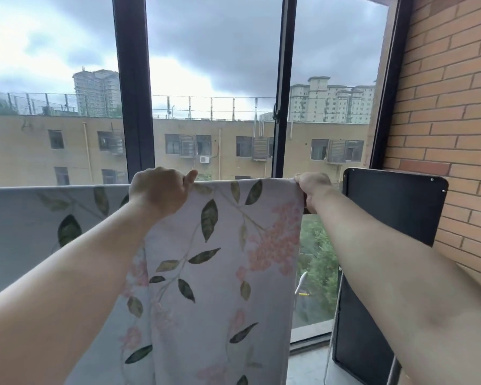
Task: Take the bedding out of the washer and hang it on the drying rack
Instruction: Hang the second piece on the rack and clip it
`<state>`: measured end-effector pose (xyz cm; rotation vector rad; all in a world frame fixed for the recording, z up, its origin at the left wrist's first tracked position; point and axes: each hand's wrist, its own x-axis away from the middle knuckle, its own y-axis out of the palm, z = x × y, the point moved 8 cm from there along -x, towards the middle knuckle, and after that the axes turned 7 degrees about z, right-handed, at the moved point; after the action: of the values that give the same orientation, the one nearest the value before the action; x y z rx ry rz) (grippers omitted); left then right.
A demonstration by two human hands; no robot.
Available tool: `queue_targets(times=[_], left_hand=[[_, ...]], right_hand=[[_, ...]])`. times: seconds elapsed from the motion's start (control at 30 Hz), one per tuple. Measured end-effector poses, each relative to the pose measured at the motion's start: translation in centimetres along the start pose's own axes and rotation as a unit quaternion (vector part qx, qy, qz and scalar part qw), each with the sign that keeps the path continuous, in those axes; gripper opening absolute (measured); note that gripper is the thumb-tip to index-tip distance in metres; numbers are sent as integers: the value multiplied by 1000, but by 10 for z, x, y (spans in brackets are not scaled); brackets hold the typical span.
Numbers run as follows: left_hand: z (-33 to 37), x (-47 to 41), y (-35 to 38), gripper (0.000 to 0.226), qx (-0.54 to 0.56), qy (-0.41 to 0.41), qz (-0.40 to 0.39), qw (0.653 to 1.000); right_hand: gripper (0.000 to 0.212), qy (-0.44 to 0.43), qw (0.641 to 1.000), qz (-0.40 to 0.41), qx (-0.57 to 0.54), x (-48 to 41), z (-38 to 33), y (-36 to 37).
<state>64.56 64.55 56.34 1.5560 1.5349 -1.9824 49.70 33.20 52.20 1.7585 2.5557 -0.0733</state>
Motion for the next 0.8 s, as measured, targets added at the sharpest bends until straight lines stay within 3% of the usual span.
queue_targets(times=[0.23, 0.43, 0.5, 0.6, 0.7, 0.8], left_hand=[[-20, 1, -1, 69, -12, -32, -1, 999], [-52, 8, -6, 71, -29, -115, -60, 991], [-66, 11, -6, 71, -31, -143, -95, 985], [-85, 11, 0, 60, 24, -185, -159, 969], [-88, 9, 1, 49, 88, -246, -272, 926], [-69, 16, -12, 29, 87, -238, -399, 881]], right_hand=[[30, -44, 996, 79, -22, -7, -9, -3], [23, -51, 997, 64, -7, -5, -7, 6], [20, -44, 997, 60, -3, -4, -3, 9], [37, -54, 997, 44, 19, -3, -5, 14], [41, -52, 997, 42, 29, 1, -7, 14], [32, -24, 997, 74, 13, 7, -5, 4]])
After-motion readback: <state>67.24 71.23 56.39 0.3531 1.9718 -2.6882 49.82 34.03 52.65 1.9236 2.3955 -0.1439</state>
